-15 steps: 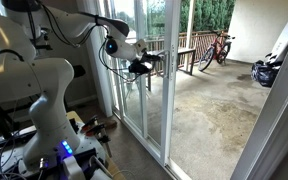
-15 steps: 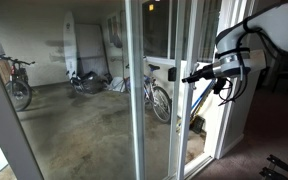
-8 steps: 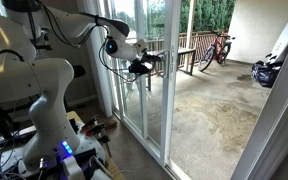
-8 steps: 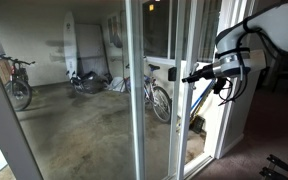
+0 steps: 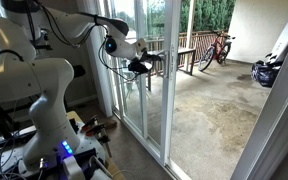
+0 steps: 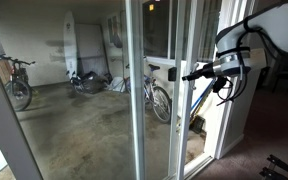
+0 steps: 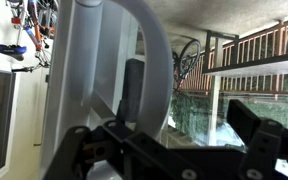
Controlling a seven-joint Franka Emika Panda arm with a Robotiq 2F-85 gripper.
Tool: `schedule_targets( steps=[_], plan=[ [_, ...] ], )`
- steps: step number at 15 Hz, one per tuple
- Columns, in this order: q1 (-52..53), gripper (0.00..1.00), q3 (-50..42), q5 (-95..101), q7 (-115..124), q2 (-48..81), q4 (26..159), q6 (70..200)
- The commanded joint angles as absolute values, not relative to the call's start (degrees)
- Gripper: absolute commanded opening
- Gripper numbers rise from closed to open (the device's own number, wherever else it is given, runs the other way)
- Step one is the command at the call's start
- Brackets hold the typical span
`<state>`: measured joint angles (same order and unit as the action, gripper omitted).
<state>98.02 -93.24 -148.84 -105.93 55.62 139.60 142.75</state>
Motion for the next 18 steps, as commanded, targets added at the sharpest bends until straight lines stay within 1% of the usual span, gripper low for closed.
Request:
schedule_targets(
  steps=[1, 10, 15, 16, 18],
  plan=[
    [102.9, 1.00, -95.0, -148.8, -97.6, 64.1, 138.7, 145.3],
    [106.1, 1.00, -88.1, -148.8, -77.2, 81.1, 135.5, 151.9],
    [110.2, 1.00, -85.4, -148.8, -69.8, 88.7, 133.3, 155.0],
    [111.0, 1.00, -85.8, -148.8, -73.9, 84.1, 132.0, 158.5],
    [112.6, 1.00, -84.9, -148.8, -73.3, 85.2, 130.7, 160.9]
  ],
)
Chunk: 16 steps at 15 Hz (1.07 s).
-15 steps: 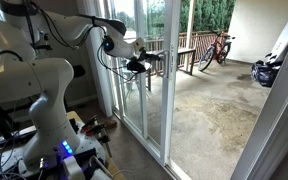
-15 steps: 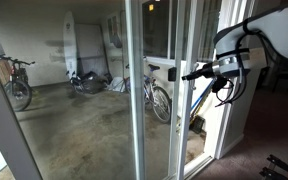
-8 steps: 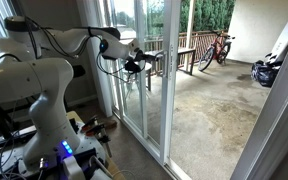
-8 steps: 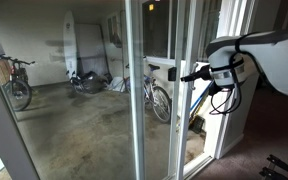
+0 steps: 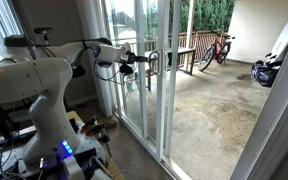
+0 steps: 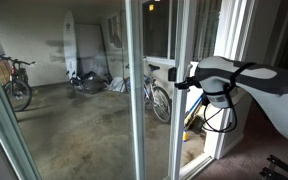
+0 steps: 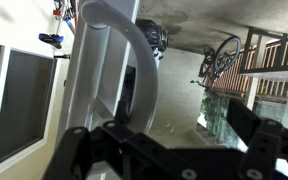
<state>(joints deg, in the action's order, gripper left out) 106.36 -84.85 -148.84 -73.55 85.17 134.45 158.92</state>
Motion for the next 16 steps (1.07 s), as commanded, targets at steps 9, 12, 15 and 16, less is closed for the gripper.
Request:
schedule_targets(
  steps=[9, 12, 15, 16],
  plan=[
    [120.4, 1.00, -84.4, -148.8, -73.7, 84.9, 127.5, 158.8],
    [120.6, 1.00, -83.1, -148.8, -73.3, 84.9, 127.5, 158.5],
    [120.7, 1.00, -81.6, -148.8, -72.9, 84.9, 127.5, 157.7],
    [120.7, 1.00, -80.9, -148.8, -72.5, 84.9, 127.6, 157.4]
  ],
)
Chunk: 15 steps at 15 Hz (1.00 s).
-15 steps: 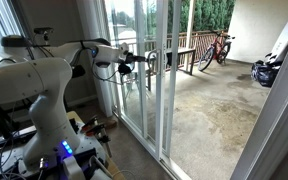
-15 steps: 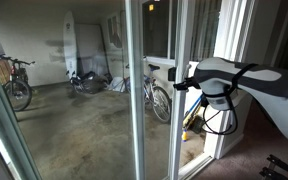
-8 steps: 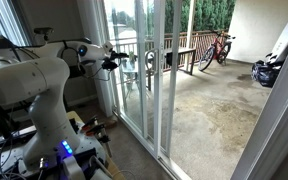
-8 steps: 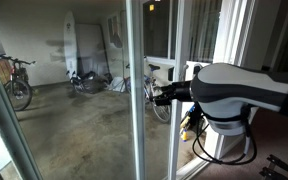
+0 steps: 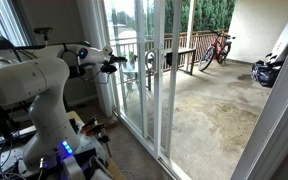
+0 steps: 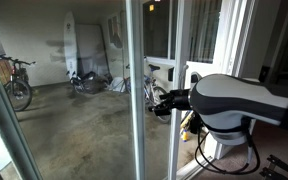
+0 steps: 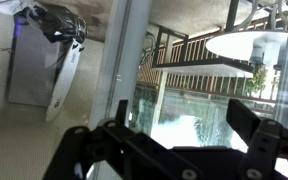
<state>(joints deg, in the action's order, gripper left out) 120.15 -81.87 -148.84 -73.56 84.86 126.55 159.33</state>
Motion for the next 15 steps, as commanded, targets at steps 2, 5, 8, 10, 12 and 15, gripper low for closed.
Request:
schedule_targets(
  steps=[2, 5, 8, 10, 12, 15],
  plan=[
    [120.1, 1.00, -80.8, -148.8, -73.6, 84.8, 126.6, 158.9],
    [120.1, 1.00, -80.4, -148.8, -73.6, 84.8, 126.6, 158.8],
    [120.1, 1.00, -80.4, -148.8, -73.6, 84.8, 126.6, 158.7],
    [120.1, 1.00, -80.4, -148.8, -73.6, 84.8, 126.6, 158.7],
    [120.1, 1.00, -80.4, -148.8, -73.6, 84.8, 126.6, 158.7],
    [120.1, 1.00, -80.4, -148.8, -73.6, 84.8, 126.6, 158.7]
  ],
)
